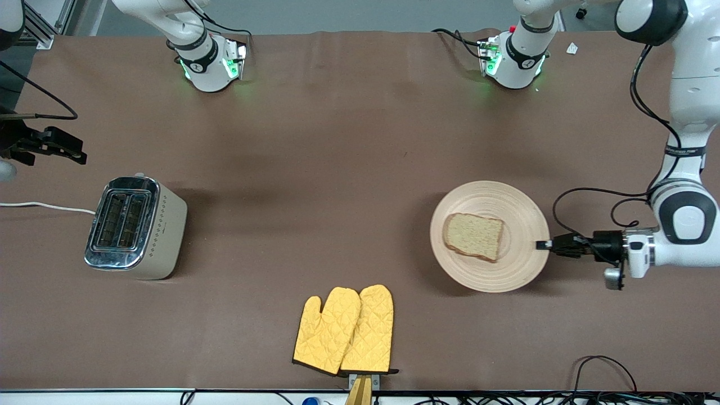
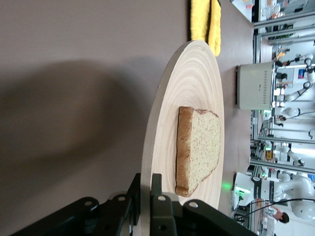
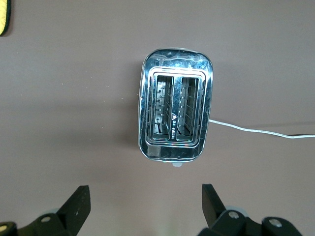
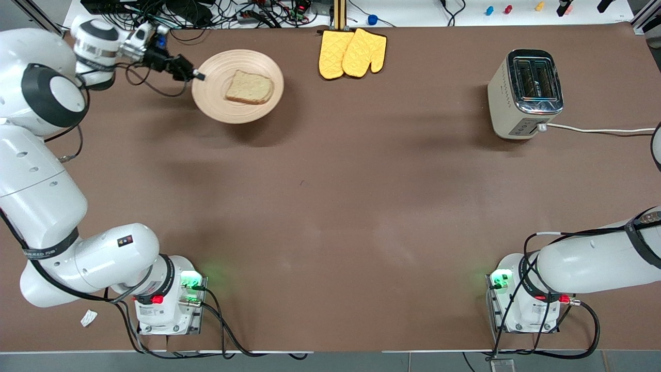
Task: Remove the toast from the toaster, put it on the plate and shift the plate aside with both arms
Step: 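Drag the plate with the left gripper away from the toaster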
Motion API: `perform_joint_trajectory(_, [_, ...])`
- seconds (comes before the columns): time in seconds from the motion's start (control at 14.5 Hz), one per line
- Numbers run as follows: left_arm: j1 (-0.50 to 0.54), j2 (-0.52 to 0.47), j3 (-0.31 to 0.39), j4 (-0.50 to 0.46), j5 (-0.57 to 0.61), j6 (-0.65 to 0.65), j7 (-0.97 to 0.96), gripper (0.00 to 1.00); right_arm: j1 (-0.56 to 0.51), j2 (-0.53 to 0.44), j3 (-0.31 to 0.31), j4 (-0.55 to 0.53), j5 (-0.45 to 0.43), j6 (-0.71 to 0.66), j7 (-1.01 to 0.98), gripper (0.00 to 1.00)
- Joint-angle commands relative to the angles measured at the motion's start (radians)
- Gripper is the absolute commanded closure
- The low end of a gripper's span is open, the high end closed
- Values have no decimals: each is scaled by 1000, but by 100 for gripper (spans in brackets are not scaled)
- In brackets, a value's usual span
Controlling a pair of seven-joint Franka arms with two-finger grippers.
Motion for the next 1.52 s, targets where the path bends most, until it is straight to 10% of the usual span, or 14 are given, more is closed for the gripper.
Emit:
perform_joint_trajectory(0.0, [48,25,-17,8,-1,-26,19,100,-1,9,3,20,-9,-11,-3,0])
perform_joint_trajectory(0.9, [125,140,-9,13,0,0,157,98,-1,9,3,20,-9,-13,-3,0])
perform_joint_trajectory(1.1, [136,126,-7,40,57,-1,144,65,-1,9,5,19,-9,-15,-6,0])
perform_joint_trajectory(1.17, [152,121,-7,43,74,-3,144,44,2,9,6,19,-9,-15,-5,0])
perform_joint_trajectory(1.24, [166,118,-9,45,90,-3,145,0,5,9,8,20,-9,-13,-1,0])
perform_joint_trajectory(1.45, [166,80,-10,95,201,-5,122,0,19,9,6,31,-11,-15,2,0])
